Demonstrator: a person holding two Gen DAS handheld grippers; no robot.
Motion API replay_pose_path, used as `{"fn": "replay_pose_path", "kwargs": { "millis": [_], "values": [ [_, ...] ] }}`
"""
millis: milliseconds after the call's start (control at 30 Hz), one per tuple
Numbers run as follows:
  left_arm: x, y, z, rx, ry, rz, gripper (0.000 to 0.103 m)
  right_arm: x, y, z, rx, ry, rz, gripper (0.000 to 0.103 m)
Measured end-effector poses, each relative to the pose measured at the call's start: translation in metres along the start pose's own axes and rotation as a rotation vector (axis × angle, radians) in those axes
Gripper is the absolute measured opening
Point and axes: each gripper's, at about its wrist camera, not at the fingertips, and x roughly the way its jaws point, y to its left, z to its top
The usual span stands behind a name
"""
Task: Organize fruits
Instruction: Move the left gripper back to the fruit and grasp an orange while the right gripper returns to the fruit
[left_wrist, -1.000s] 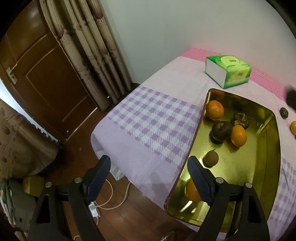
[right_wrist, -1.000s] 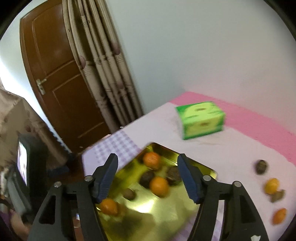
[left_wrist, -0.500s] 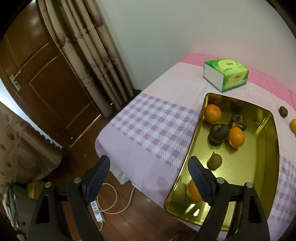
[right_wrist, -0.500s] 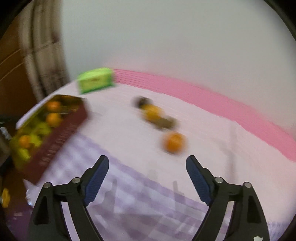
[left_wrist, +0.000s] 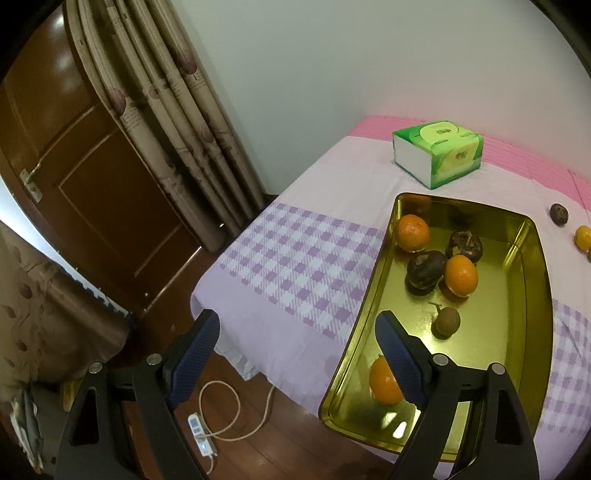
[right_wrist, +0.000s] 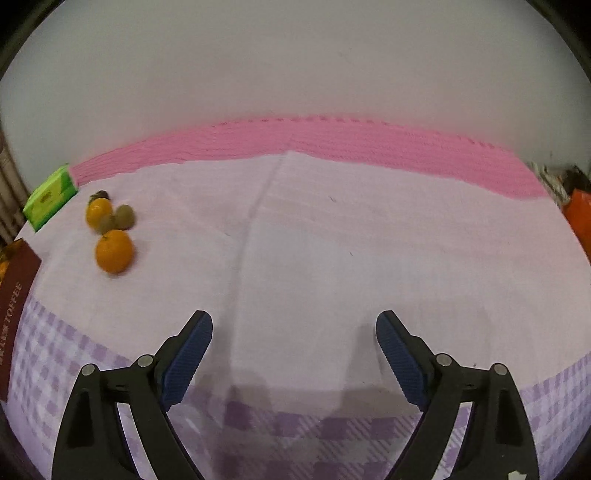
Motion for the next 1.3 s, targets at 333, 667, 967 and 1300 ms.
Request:
{"fn": "replay_pose_path", "kwargs": {
  "millis": [333, 667, 967, 1300],
  "values": [
    [0.003, -0.006, -0.001, 0.028, -0.004, 0.005, 0.086, 0.014, 0.012, 0.005, -0.026, 0.051, -0.033, 0.101],
    [-0.013, -0.015, 0.001, 0.056, -0.061, -0.005, 0.086, 0.014, 0.012, 0.006, -0.03, 0.059, -0.041, 0.103],
    [-0.067, -0.059, 0.035, 0.146, -0.118, -0.231, 0.086, 0.014, 0.014, 0.008, -0.029, 0.06, -0.042, 0.103],
    [-0.072, -0.195, 0.084, 0.291, 0.05, -0.636, 0.086, 0.014, 0.014, 0.008, -0.028, 0.059, -0.044, 0.103]
  ]
}}
